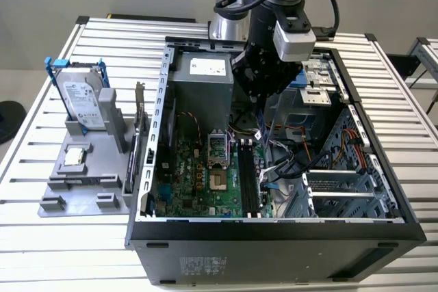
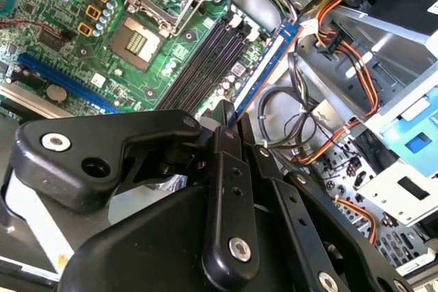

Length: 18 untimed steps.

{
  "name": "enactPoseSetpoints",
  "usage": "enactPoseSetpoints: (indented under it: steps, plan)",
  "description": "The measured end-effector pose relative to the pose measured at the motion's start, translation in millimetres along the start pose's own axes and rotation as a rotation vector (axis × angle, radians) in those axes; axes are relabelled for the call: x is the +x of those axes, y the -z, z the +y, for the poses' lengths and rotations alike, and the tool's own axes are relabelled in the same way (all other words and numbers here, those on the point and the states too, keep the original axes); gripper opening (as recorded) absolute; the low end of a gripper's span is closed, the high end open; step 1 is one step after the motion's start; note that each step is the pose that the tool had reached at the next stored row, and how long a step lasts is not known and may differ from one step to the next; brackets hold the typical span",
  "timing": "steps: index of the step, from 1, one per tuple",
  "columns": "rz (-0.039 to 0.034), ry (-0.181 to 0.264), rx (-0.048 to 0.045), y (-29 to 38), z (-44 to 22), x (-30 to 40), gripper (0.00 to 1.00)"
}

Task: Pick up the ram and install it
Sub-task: 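Insert the ram into the slot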

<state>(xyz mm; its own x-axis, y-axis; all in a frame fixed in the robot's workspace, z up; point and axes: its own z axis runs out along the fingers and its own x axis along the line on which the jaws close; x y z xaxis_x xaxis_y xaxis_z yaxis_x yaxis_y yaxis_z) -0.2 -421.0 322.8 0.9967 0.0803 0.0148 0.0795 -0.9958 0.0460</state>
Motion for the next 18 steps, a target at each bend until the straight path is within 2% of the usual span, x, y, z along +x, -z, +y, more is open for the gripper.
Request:
enactPoseSetpoints:
  steps: [18]
  plan:
    - [-0.0014,0.000,-0.0180,-7.7,-0.4,-0.1,0.00]
